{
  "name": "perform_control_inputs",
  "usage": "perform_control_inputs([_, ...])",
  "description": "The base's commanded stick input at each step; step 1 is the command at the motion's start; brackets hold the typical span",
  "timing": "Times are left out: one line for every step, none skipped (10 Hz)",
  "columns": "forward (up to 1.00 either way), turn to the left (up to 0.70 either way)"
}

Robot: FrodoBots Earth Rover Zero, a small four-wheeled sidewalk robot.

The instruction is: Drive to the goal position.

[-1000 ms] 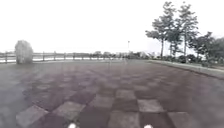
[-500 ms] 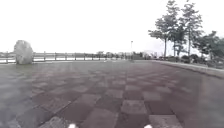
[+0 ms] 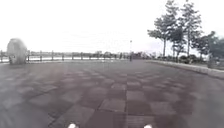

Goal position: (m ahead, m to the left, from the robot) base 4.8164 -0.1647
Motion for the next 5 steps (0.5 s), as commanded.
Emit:
perform_control_inputs([0.85, -0.18])
perform_control_inputs([0.85, -0.05])
perform_control_inputs([0.85, 0.01])
perform_control_inputs([0.85, 0.01])
perform_control_inputs([0.85, 0.01])
